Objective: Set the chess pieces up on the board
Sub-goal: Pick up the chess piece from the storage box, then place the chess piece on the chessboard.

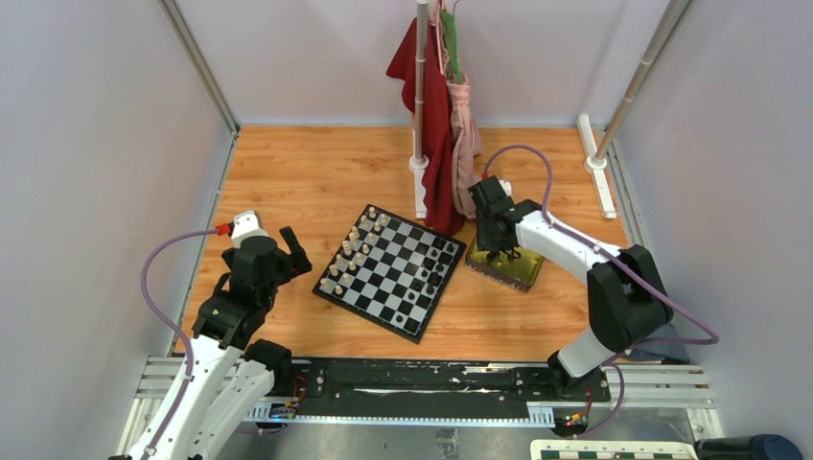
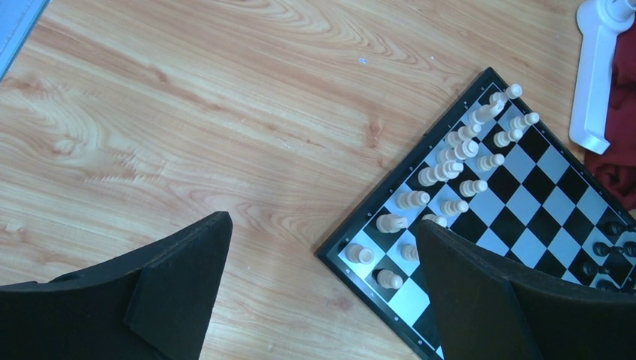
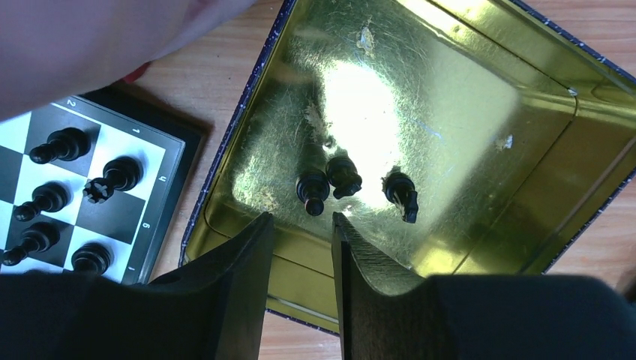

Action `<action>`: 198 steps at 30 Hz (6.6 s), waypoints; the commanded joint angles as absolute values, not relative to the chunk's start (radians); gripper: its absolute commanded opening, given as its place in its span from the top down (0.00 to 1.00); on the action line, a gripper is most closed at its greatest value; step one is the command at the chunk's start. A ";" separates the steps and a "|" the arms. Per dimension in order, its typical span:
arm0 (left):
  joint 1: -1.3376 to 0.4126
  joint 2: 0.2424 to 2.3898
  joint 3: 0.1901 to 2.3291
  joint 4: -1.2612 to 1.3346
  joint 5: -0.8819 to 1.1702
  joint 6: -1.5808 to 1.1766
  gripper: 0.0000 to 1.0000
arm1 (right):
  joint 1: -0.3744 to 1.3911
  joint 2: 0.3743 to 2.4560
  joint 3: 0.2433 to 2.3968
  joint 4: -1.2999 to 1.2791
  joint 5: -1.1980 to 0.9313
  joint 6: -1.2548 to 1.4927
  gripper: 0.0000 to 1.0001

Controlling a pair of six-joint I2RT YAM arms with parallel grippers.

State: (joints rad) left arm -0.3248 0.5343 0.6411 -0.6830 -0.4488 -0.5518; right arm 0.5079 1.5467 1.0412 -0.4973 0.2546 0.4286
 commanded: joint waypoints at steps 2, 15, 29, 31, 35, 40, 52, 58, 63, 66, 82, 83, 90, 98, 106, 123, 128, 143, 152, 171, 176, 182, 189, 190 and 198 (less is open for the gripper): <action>-0.330 0.547 0.635 -0.670 -0.454 -0.541 0.00 | 0.489 1.573 1.033 -0.487 0.243 0.422 0.62; -0.330 0.549 0.634 -0.670 -0.459 -0.541 0.00 | 0.475 1.606 1.022 -0.473 0.228 0.421 0.64; -0.330 0.555 0.634 -0.670 -0.455 -0.539 0.00 | 0.450 1.627 1.010 -0.459 0.214 0.413 0.69; -0.330 0.554 0.634 -0.669 -0.456 -0.539 0.00 | 0.449 1.631 1.008 -0.457 0.207 0.413 0.71; -0.330 0.555 0.634 -0.668 -0.456 -0.540 0.00 | 0.448 1.637 1.009 -0.455 0.202 0.412 0.76; -0.330 0.556 0.633 -0.667 -0.456 -0.539 0.00 | 0.448 1.643 1.006 -0.457 0.200 0.411 0.81; -0.330 0.548 0.629 -0.663 -0.456 -0.541 0.00 | 0.443 1.612 1.045 -0.492 0.215 0.395 1.00; -0.330 0.537 0.628 -0.661 -0.460 -0.542 0.00 | 0.442 1.587 1.087 -0.526 0.227 0.379 1.00; -0.330 0.529 0.628 -0.661 -0.462 -0.541 0.00 | 0.442 1.568 1.103 -0.544 0.229 0.374 1.00; -0.330 0.529 0.627 -0.660 -0.460 -0.540 0.00 | 0.442 1.557 1.112 -0.557 0.226 0.370 1.00; -0.330 0.517 0.623 -0.652 -0.451 -0.540 0.00 | 0.535 1.374 1.150 -0.710 0.197 0.343 1.00; -0.330 0.514 0.622 -0.651 -0.450 -0.539 0.00 | 0.552 1.363 1.150 -0.724 0.198 0.345 1.00; -0.330 0.500 0.617 -0.647 -0.454 -0.543 0.00 | 0.739 1.321 1.147 -0.790 0.238 0.396 1.00; -0.330 0.482 0.615 -0.643 -0.446 -0.542 0.00 | 0.926 1.326 1.154 -0.841 0.277 0.461 1.00; -0.330 0.482 0.616 -0.640 -0.437 -0.539 0.00 | 1.064 1.395 1.172 -0.841 0.301 0.519 1.00; -0.330 0.472 0.613 -0.632 -0.423 -0.533 0.00 | 1.165 1.549 1.206 -0.706 0.279 0.509 1.00; -0.330 0.472 0.612 -0.630 -0.423 -0.531 0.00 | 1.170 1.599 1.226 -0.678 0.265 0.490 1.00; -0.330 0.475 0.611 -0.630 -0.425 -0.530 0.00 | 1.167 1.705 1.244 -0.639 0.251 0.450 1.00; -0.330 0.484 0.611 -0.629 -0.422 -0.528 0.00 | 1.149 1.716 1.222 -0.620 0.246 0.446 1.00; -0.330 0.492 0.612 -0.628 -0.422 -0.526 0.00 | 1.107 1.713 1.186 -0.616 0.239 0.439 1.00; -0.330 0.495 0.613 -0.627 -0.420 -0.526 0.00 | 1.095 1.710 1.177 -0.614 0.235 0.436 1.00; -0.330 0.497 0.612 -0.630 -0.420 -0.527 0.00 | 1.091 1.717 1.170 -0.608 0.224 0.435 1.00; -0.330 0.498 0.613 -0.632 -0.422 -0.527 0.00 | 1.089 1.725 1.169 -0.600 0.212 0.428 1.00; -0.330 0.499 0.614 -0.632 -0.422 -0.527 0.00 | 1.089 1.727 1.169 -0.600 0.209 0.428 1.00; -0.330 0.502 0.612 -0.632 -0.422 -0.528 0.00 | 1.089 1.730 1.166 -0.592 0.201 0.427 0.99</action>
State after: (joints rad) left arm -0.3248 0.4957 0.6216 -0.6441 -0.4263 -0.5339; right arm 1.0992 1.7142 1.1854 -0.5892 0.2089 0.4427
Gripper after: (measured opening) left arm 0.997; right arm 0.155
